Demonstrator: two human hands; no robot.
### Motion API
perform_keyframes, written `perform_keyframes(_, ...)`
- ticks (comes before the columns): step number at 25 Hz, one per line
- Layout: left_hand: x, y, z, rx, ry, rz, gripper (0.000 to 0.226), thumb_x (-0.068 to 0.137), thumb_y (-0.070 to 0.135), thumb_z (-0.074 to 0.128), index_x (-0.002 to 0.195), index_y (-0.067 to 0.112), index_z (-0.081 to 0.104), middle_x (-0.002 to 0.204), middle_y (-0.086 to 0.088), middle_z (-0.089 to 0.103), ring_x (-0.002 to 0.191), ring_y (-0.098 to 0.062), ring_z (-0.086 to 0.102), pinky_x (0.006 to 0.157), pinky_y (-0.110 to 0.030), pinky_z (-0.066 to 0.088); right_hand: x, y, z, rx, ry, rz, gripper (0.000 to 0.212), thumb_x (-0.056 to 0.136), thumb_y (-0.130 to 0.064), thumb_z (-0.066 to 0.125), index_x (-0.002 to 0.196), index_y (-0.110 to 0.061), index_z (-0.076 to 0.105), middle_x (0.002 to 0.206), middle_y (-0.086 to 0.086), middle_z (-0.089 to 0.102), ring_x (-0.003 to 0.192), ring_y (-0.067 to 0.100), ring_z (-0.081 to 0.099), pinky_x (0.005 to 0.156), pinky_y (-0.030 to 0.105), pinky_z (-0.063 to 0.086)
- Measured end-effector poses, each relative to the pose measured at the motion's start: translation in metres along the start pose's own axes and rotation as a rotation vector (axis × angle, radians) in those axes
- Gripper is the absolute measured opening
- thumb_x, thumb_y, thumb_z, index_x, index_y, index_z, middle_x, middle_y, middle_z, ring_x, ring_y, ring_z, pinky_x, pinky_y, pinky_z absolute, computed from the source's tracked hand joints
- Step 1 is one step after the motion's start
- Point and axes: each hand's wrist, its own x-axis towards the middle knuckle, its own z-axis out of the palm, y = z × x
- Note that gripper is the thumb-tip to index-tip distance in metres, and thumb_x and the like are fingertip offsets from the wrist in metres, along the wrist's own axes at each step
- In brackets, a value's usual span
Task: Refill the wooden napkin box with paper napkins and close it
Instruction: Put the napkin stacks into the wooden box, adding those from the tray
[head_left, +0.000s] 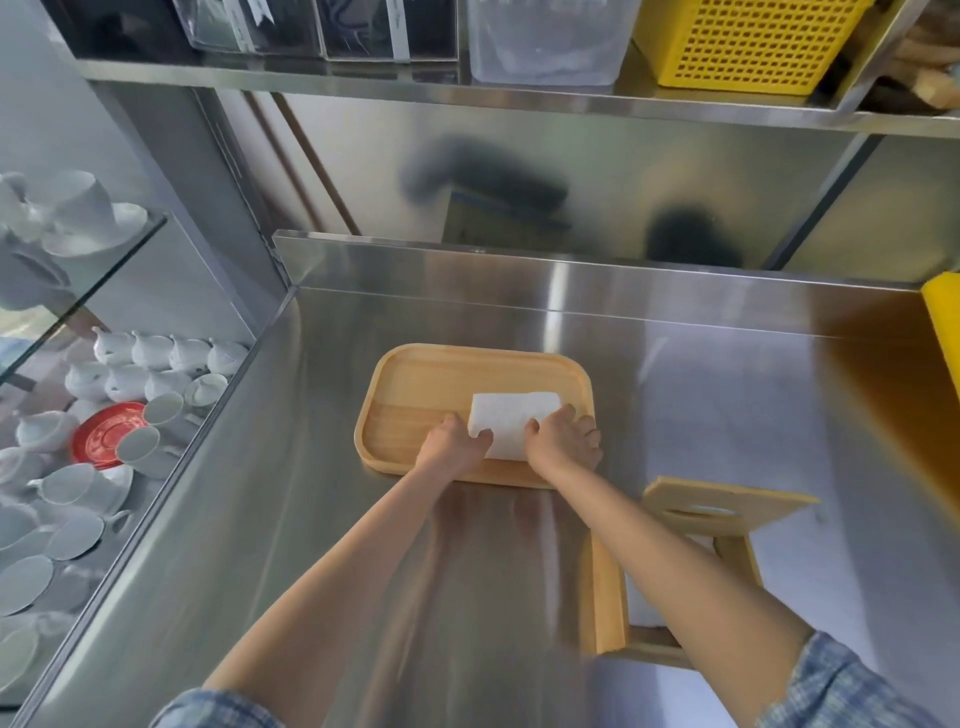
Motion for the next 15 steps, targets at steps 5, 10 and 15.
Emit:
perform_keyframes(5,0.03,0.0,0.006,-0.128,0.01,-0.11,0.066,0.087,0.048,0.049,0.133,0.001,0.041,0.131,-0.011,0.055,0.123,-0.029,0.051,0.103,-0.037,0.041,0.013,0.007,0.02,-0.156,0.079,-0.072,0.062,0.094,-0.034,0.045,0.14,0.002,0.023,0.143,0.023,0.033,0.133,0.037,0.031,0.11,0.041,0.029)
perform_keyframes(10,0.041,-0.002,0.01,-0.148,0.01,-0.133,0.048,0.083,0.047,0.055,0.102,0.003,0.06,0.092,-0.012,0.07,0.105,-0.029,0.063,0.074,-0.029,0.039,0.02,0.007,0.014,-0.088,0.052,-0.112,0.057,0.088,-0.027,0.055,0.132,0.0,0.032,0.137,0.024,0.039,0.128,0.038,0.036,0.106,0.04,0.033)
perform_keyframes(15,0.036,-0.004,0.008,-0.183,-0.007,-0.126,0.046,0.084,0.042,0.058,0.112,0.006,0.057,0.107,-0.011,0.068,0.105,-0.028,0.061,0.08,-0.031,0.044,0.02,0.005,0.013,0.048,-0.004,-0.1,0.059,0.083,-0.021,0.061,0.132,-0.002,0.033,0.132,0.024,0.037,0.114,0.042,0.049,0.097,0.042,0.044)
